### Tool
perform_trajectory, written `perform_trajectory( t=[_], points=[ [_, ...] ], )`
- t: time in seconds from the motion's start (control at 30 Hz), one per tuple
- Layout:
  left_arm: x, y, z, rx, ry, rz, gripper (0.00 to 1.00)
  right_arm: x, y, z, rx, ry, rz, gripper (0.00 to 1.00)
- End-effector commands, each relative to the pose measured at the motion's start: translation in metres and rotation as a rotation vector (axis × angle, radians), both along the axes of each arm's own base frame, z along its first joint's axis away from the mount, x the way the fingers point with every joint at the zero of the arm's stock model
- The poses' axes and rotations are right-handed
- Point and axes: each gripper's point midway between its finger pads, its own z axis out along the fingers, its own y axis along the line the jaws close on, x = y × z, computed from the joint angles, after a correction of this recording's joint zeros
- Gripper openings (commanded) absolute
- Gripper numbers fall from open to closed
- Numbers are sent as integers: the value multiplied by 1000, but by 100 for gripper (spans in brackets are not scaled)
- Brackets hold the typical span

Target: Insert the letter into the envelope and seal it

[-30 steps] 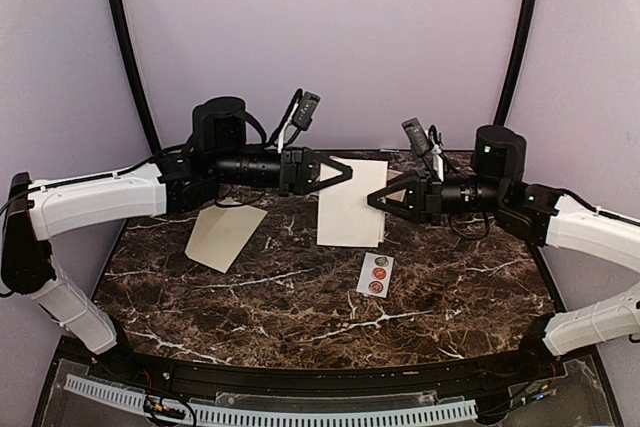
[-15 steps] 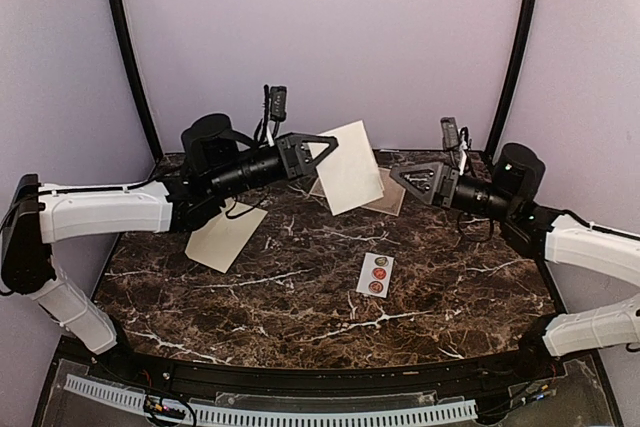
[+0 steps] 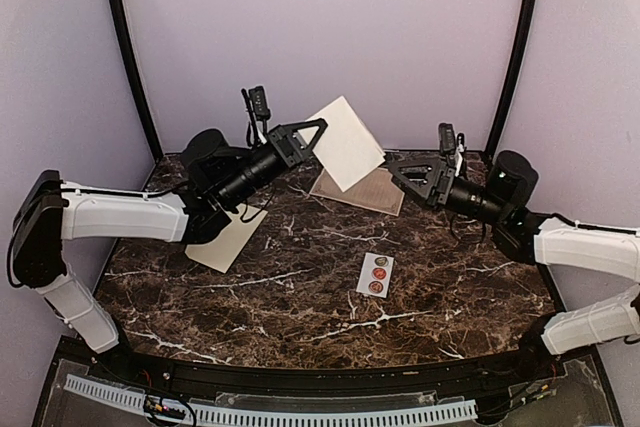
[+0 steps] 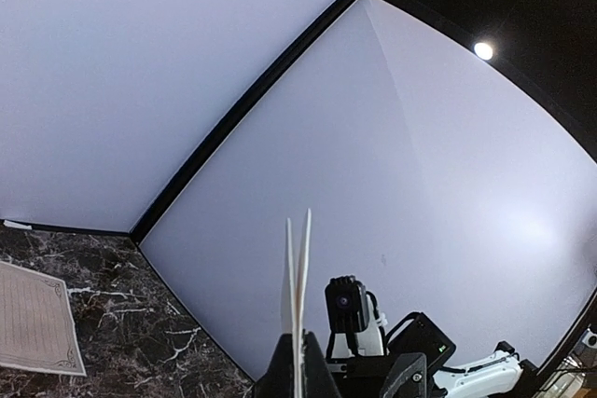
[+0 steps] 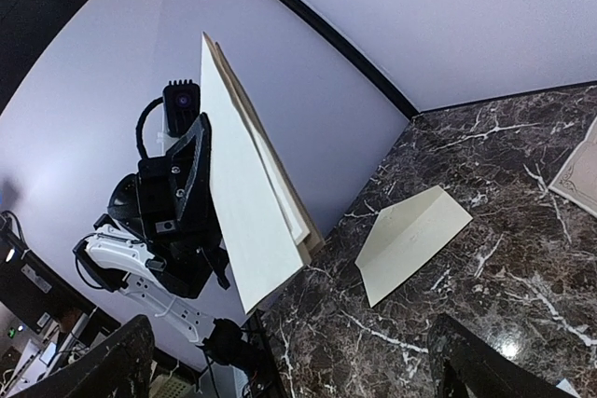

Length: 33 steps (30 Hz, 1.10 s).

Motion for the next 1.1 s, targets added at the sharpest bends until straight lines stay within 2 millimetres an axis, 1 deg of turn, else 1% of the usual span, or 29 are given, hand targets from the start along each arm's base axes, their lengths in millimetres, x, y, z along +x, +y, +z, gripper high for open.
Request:
perform_trajectory(
  t=[0.0,0.1,0.2,0.27,0.33,0.53,0.57,0.6,0.67,0.73,0.8,0.83,0.87,0.9,0.93,0.97,1.0,1.03,1.07],
  points=[
    [-6,10,17,-122,-28,-13,0,-3,-3,19,97,-19,-2,99],
    [-11,12,21,-148,-41,-22,0,-5,3,23,113,-29,11,99],
    [-14,14,21,-157,-44,-25,0,-8,18,26,101,-37,43,99],
    [-16,14,20,-164,-42,-34,0,-11,29,30,101,-51,66,97],
    [-19,15,21,-176,-43,-45,0,-11,39,31,96,-59,80,96],
    [-24,17,19,-193,-39,-69,0,-5,61,44,104,-89,121,83],
    [-25,18,17,-193,-37,-72,0,-4,63,46,103,-92,121,79],
    [-26,19,17,-199,-35,-74,0,-3,66,47,102,-95,120,74],
    [-28,22,16,-202,-30,-75,0,-2,69,51,103,-109,125,54],
    [-30,24,13,-196,-21,-77,0,-1,71,53,101,-116,124,28],
    [-33,25,11,-181,-14,-86,0,0,72,53,92,-117,120,6],
    [-32,24,4,-156,3,-83,2,1,72,53,85,-120,114,0],
    [-35,26,7,-151,2,-84,6,1,71,52,74,-122,110,0],
    [-34,24,-3,-109,24,-77,18,0,70,51,63,-127,107,0],
    [-36,29,1,-101,23,-69,32,0,69,50,49,-136,101,0],
    [-33,27,-12,-43,53,-55,38,-1,66,49,30,-143,92,0],
    [-35,34,-7,-31,52,-40,50,0,63,46,5,-153,78,0],
    [-31,35,-20,36,80,-21,55,0,61,44,-25,-161,69,0],
    [-33,42,-14,49,78,-6,63,-1,58,41,-57,-174,65,0]
  ],
)
